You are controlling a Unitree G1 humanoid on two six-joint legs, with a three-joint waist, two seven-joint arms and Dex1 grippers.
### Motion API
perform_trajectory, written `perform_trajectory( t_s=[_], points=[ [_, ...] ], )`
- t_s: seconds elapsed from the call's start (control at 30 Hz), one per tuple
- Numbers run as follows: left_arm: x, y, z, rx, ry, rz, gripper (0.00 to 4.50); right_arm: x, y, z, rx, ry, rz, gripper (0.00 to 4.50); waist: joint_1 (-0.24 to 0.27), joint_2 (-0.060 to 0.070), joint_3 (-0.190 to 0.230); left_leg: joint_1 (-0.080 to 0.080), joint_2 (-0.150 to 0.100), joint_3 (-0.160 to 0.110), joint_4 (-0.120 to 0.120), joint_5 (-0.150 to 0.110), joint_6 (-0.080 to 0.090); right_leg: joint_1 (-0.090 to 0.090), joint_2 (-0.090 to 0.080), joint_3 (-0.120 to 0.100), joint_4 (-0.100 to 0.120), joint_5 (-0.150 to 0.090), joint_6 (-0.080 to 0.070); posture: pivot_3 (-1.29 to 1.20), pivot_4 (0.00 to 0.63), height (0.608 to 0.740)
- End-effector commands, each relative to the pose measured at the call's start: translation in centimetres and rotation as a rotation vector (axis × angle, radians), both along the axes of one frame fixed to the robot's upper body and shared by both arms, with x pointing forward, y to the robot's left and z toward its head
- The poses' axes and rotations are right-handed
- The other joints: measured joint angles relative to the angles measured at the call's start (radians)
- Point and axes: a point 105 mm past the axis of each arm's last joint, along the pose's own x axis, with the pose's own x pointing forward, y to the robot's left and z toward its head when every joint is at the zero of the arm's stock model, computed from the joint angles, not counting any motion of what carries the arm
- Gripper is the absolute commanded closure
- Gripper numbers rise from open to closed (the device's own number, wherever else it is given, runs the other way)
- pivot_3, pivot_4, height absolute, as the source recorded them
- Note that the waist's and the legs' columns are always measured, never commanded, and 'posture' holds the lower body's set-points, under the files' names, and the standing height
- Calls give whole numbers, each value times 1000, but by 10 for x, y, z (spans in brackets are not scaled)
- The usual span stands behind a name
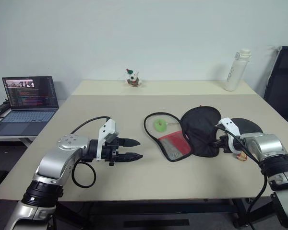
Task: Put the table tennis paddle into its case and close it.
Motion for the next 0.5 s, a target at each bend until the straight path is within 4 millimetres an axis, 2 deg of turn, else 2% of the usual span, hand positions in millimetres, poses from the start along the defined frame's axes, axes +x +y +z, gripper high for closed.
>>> perform_trajectory(
  t_s=[0.03,0.1,0.17,0.33,0.43,0.47,0.5],
  points=[
    [-1,0,6,7,-41,-9,1699,5,-7,16,-13,-53,-5,4266,0,0,0,0,0,0,0,0,0,0,0,0,0,0,0,0,150,740],
    [-1,0,5,8,-42,-10,1699,6,-10,17,-16,-58,-11,3819,0,0,0,0,0,0,0,0,0,0,0,0,0,0,0,0,150,740],
    [0,1,4,9,-43,-11,1699,6,-13,19,-17,-64,-20,3153,0,0,0,0,0,0,0,0,0,0,0,0,0,0,0,0,150,740],
    [1,2,1,12,-43,-16,1699,3,-23,32,-9,-94,-49,1353,0,0,0,0,0,0,0,0,0,0,0,0,0,0,0,0,150,740],
    [1,2,0,12,-45,-18,1699,0,-34,48,20,-143,-95,251,1,1,0,0,0,0,0,0,0,0,0,0,0,0,0,0,150,740],
    [1,2,0,10,-45,-19,1699,-3,-41,57,35,-170,-128,27,1,1,0,0,0,0,0,0,0,0,0,0,0,0,0,0,150,740],
    [1,2,0,8,-46,-20,1699,-6,-46,63,45,-189,-150,27,1,1,0,0,0,0,0,0,0,0,0,0,0,0,0,0,150,740]
  ],
)
